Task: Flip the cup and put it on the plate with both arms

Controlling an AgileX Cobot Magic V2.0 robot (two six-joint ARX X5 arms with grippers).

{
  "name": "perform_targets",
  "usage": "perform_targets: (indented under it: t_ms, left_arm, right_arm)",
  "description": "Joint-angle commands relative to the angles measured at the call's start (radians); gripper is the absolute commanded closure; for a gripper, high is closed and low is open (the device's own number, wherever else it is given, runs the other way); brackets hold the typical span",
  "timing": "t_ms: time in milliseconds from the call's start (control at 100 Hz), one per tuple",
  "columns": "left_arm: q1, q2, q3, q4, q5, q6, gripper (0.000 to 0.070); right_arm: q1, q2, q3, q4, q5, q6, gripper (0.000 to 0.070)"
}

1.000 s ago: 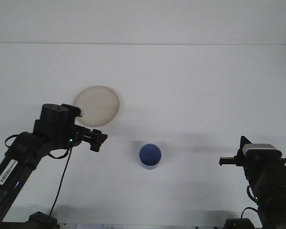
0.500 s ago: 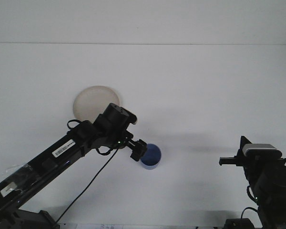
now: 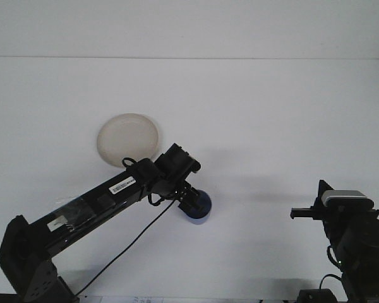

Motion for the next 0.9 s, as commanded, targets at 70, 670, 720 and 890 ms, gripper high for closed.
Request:
perform_targets:
  t_ms: [70,670,720,890]
  left_arm:
    - [-0.008,0.005,0.037,-0.001,-0.007,0.023,0.0694]
    - [0.407,0.018,0.367,-0.084,-0.270,0.068,0.0694]
    - [0.445,0.029,0.367,-0.079,-0.270,0.069,0.0694]
    - [0.539,0.077,0.367,-0.060,-0.269,0.067,0.0694]
  right_arm:
    - [0.001,0.003,0.008,0.007,-0.001,0.007,0.0700]
    - [0.001,0.003,0.008,0.007,-0.001,0.008,0.0700]
    - [0.001,0.003,0.008,0.007,-0.001,0.008,0.0700]
    - [0.001,0.003,0.008,0.007,-0.001,0.008,0.0700]
